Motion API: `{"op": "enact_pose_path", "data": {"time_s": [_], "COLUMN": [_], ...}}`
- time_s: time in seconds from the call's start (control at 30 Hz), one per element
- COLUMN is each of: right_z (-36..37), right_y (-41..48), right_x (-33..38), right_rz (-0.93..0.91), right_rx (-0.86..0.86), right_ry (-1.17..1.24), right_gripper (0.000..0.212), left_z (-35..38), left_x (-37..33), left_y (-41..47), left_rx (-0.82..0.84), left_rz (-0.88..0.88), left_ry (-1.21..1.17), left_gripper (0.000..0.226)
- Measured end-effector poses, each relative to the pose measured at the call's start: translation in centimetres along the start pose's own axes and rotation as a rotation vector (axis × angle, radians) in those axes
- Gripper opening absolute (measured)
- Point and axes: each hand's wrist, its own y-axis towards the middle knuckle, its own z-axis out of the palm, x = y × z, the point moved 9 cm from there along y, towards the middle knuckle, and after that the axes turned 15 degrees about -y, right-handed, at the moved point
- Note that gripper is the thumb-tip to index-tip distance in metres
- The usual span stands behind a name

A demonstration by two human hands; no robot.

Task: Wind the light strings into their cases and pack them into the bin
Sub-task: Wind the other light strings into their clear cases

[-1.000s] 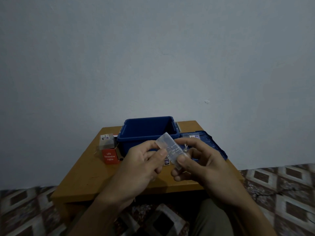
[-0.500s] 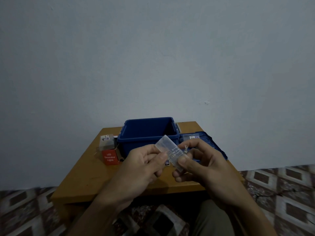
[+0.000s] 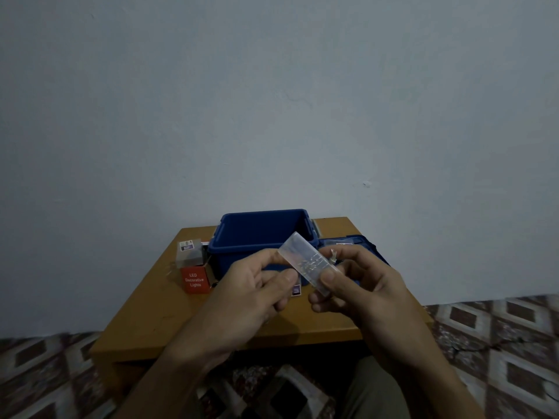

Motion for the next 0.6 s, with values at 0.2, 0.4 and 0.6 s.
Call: {"op": "enact_pose_path", "data": {"time_s": [0.2, 0.4, 0.6], "right_z": [-0.3, -0.5, 0.2], "right_y": [0.2, 0.2, 0.1], "right_x": [-0.2, -0.6, -0.5], "right_rz": [-0.008, 0.006, 0.040], "right_rx": [-0.021, -0.017, 0.094], "right_ry": [0.039, 0.067, 0.153], "right_gripper": [0.028, 0.026, 0.024], "left_z": [-0.1, -1.3, -2.2], "left_x": [0.2, 1.0, 2.3], "left_y": [0.0, 0.1, 0.1], "left_rx": [0.008, -0.046, -0.073], "left_rz": [-0.008, -0.069, -0.167], "left_ry": [0.037, 0.131, 0.183], "left_gripper": [0.024, 0.030, 0.040]}}
